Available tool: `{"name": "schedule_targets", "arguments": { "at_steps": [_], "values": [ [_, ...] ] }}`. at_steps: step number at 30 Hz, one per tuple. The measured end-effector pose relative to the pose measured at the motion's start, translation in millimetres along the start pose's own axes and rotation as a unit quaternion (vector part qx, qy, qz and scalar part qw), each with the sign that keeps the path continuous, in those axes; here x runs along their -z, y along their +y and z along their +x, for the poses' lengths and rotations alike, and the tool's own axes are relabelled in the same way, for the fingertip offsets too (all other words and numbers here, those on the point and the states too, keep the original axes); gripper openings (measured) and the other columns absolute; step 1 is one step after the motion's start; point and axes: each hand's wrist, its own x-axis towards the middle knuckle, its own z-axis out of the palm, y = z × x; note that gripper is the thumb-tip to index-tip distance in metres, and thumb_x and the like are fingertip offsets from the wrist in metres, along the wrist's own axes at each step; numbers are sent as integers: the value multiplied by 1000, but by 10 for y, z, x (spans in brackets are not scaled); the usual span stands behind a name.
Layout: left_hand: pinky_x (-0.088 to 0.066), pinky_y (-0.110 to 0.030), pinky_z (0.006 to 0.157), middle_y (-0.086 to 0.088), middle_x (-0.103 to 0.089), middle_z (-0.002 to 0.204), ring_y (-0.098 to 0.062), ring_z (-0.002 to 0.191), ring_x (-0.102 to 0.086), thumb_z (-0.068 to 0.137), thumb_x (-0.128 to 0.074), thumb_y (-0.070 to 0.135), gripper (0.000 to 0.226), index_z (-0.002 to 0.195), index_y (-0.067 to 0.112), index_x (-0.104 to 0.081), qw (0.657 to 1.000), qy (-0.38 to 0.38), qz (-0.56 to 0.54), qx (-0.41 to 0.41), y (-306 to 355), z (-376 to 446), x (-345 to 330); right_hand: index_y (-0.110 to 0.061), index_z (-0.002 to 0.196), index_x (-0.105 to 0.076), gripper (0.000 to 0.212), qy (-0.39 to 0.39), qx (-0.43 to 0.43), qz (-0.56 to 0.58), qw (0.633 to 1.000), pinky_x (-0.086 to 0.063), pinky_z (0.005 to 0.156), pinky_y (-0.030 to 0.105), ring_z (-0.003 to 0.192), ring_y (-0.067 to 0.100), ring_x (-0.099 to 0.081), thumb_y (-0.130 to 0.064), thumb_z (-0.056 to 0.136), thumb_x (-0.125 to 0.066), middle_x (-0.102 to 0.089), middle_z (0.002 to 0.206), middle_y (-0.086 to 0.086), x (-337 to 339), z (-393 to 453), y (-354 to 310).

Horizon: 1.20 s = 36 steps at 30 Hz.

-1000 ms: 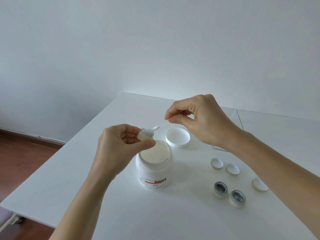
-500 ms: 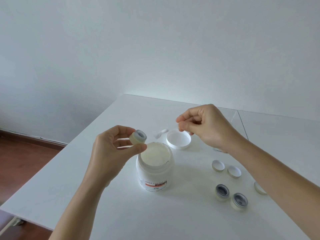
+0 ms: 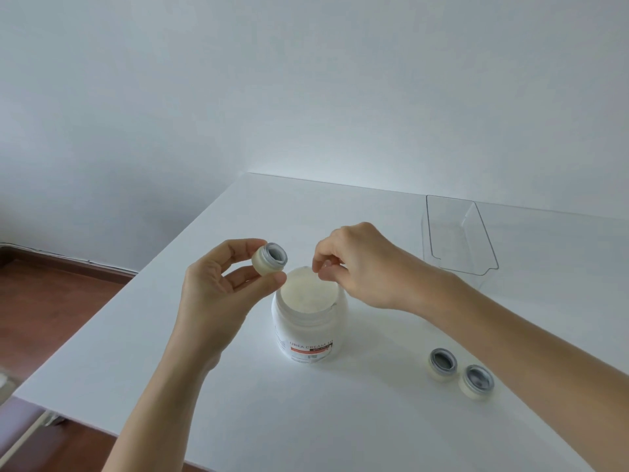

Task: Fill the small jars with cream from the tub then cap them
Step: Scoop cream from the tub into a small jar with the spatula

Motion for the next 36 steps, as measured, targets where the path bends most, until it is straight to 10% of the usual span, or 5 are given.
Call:
{"name": "schedule_targets", "arguments": {
  "at_steps": [5,11,17,26,36],
  "values": [
    [-53,-12,70,4,-78,101,-14,84,-76,74,-81,-1,33,99,20,-72,1000,-5,-3,-1,8,-17,4,-15,89,-71,14,-48,-47,32,997,-57,74,39,79,18,-65,-14,90,-57,-68,84,-3,-19,14,-9],
    [-54,-12,71,4,-78,100,-14,86,-76,68,-84,11,38,103,18,-71,1000,-4,-15,-2,31,-34,13,-18,83,-73,16,-26,-105,147,983,-41,50,11,52,-6,-54,-14,89,-59,-70,69,-9,8,14,74],
    [-54,-12,71,7,-79,96,-5,89,-73,57,-84,31,39,95,25,-74,1000,1,-1,-22,17,-46,38,-12,85,-74,11,5,-178,268,947,-40,63,19,55,-1,-56,-14,89,-63,-72,70,-3,102,-2,232],
    [-56,-16,66,1,-79,87,-9,72,-73,62,-89,2,37,92,17,-73,1000,5,12,14,-40,-40,14,-3,84,-72,12,64,-185,397,897,-41,59,23,57,11,-48,-5,90,-62,-68,66,3,370,-24,262],
    [-56,-16,67,-1,-80,86,-14,75,-76,59,-91,9,36,91,15,-74,1000,-3,13,25,16,-27,-142,-16,85,-72,11,169,-85,237,953,-48,65,21,57,3,-60,-16,90,-62,-73,70,-6,283,-78,11]
  ]
}}
